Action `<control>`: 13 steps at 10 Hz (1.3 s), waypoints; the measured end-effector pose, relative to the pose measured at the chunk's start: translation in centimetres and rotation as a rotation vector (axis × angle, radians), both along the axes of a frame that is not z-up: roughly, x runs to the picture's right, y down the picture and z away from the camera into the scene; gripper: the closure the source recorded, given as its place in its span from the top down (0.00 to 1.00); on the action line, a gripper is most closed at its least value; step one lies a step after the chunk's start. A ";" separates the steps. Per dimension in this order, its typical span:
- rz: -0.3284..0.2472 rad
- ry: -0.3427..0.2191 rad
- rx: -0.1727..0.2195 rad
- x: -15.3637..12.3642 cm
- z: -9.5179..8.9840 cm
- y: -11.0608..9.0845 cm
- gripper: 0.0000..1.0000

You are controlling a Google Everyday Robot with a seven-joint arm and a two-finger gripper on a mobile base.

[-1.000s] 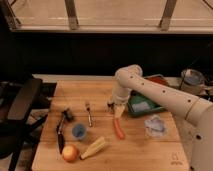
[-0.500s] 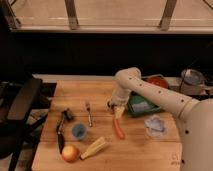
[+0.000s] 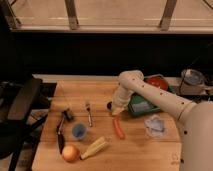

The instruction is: Stack cups on top of each other

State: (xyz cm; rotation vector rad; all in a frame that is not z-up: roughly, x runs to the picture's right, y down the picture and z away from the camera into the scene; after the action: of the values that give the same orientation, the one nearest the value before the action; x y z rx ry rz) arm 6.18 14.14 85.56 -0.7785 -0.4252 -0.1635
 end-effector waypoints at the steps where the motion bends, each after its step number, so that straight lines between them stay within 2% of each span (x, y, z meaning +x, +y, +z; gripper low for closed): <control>1: 0.005 -0.002 0.009 0.1 -0.4 -0.3 0.01; 4: 0.020 -0.035 0.079 0.1 -3.5 -2.5 0.00; 7: 0.006 -0.080 0.185 0.2 -8.8 -4.6 0.00; 8: -0.007 -0.098 0.222 0.2 -11.0 -4.5 0.00; 10: -0.035 -0.129 0.272 0.2 -14.4 -3.7 0.00; 13: -0.107 -0.188 0.331 -1.3 -19.2 -1.7 0.00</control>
State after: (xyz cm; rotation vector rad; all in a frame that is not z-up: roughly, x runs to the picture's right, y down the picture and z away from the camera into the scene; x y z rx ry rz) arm 4.90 12.47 66.34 -0.4607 -0.5183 -0.3992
